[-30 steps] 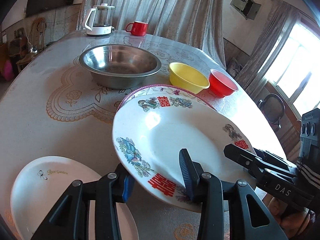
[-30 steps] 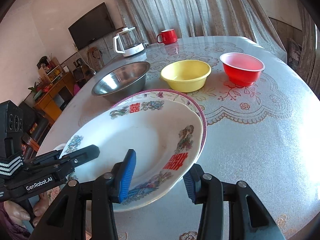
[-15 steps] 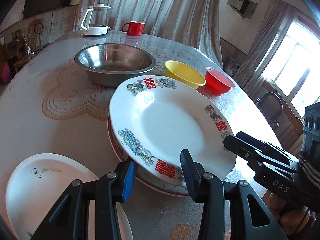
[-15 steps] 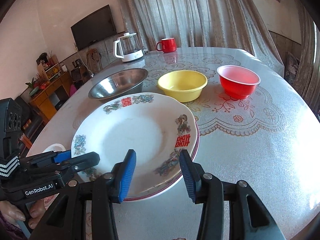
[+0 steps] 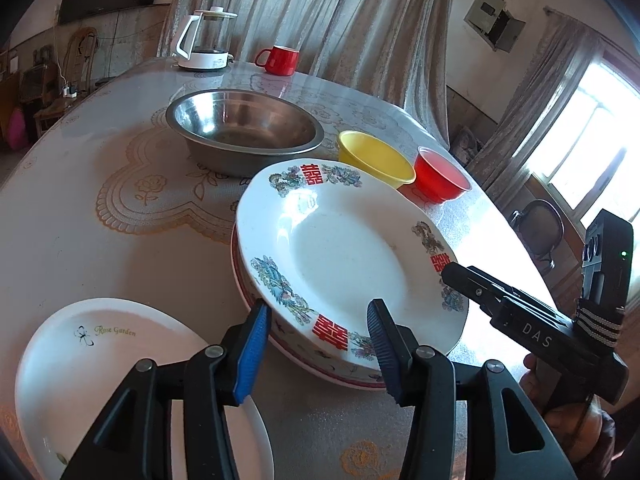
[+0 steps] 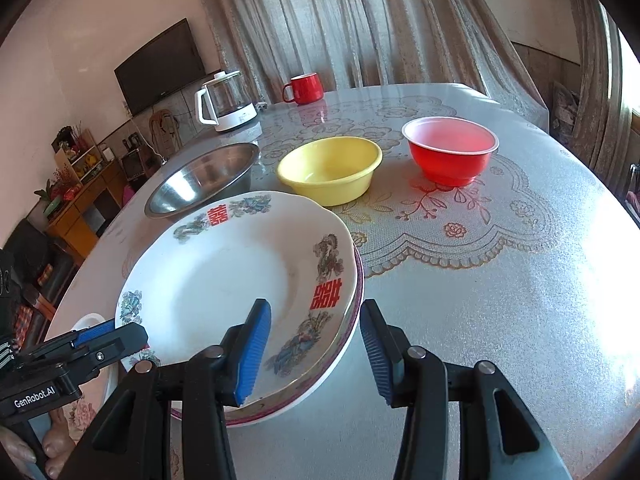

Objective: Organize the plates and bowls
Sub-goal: 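Lower the double-happiness plate onto the purple-rimmed plate with the left tool, then open the left tool and move it to the rose-print plate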

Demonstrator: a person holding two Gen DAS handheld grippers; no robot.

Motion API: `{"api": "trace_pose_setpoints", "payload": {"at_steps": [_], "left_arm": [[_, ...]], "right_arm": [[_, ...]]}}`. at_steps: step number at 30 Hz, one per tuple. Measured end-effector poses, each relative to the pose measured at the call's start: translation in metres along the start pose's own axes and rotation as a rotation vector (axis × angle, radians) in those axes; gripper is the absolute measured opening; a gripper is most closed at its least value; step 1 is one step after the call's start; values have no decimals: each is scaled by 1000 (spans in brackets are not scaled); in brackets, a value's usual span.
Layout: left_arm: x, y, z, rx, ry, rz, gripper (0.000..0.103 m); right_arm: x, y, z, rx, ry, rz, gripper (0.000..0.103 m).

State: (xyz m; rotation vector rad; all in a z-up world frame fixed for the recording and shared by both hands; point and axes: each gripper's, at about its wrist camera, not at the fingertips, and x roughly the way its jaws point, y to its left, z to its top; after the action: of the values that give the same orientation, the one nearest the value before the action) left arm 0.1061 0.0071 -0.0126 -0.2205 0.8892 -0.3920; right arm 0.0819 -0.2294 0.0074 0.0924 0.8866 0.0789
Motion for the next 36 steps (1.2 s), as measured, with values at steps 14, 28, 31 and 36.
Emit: {"api": "trace_pose_setpoints", "payload": {"at_steps": [14, 28, 31, 36], "left_arm": [[5, 21, 25, -40, -35, 57, 58], [13, 6, 19, 10, -18, 33, 61], [11, -1, 13, 38, -27, 35, 63], [8, -5, 7, 48, -39, 42, 66]], "right_arm": [[7, 1, -5, -4, 12, -4, 48], [9, 8, -7, -80, 14, -39, 50], [9, 8, -7, -80, 15, -42, 50], [12, 7, -9, -68, 36, -40, 50]]}}
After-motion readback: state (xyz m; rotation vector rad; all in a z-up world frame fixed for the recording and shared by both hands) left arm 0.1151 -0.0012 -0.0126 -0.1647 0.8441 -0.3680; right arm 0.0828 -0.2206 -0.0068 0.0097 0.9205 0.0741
